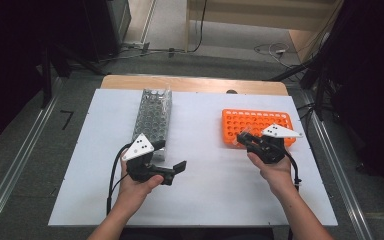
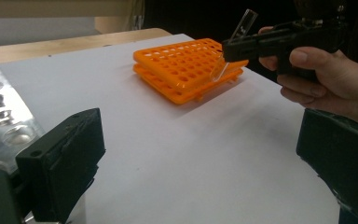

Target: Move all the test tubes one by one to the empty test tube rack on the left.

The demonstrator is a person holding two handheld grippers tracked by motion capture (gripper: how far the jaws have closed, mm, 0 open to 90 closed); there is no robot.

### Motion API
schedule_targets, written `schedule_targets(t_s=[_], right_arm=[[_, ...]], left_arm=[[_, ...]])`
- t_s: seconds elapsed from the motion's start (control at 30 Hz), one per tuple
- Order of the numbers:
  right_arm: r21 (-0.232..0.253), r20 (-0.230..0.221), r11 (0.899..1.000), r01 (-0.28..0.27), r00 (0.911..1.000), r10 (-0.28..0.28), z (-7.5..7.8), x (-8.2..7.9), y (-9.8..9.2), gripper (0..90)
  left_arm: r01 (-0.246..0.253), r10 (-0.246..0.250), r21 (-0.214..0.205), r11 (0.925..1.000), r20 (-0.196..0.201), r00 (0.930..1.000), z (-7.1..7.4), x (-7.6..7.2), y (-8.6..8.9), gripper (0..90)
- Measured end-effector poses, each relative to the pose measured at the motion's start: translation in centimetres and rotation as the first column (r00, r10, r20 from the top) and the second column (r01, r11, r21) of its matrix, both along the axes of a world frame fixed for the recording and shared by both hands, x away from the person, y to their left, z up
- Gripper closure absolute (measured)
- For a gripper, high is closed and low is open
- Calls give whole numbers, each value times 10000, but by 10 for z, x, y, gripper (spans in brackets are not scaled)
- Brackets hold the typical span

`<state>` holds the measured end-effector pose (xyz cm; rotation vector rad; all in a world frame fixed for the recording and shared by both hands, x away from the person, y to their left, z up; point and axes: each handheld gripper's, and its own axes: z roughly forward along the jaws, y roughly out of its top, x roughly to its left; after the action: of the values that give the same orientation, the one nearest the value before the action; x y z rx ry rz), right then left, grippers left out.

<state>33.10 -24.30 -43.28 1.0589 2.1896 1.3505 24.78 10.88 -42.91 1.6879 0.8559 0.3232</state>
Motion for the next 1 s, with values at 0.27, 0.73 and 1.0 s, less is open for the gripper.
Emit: schedule_targets(t_s=[0.27, 0.73, 1.0], right_arm=[[6, -122, 9965, -834, 9964, 834, -3, -21, 17, 738], [-335, -250, 9734, -2268, 9738, 2260, -5, -47, 56, 739], [-504, -271, 9541, -2951, 9554, 2940, -4, -62, 78, 738]], left_arm=[[265, -261, -235, 9994, 178, 9995, 9, 4, -15, 25], [620, -620, -10, 9981, 82, 9980, 9, 2, -36, 204], [1020, -1029, 385, 9940, 211, 9945, 8, -1, -51, 436]])
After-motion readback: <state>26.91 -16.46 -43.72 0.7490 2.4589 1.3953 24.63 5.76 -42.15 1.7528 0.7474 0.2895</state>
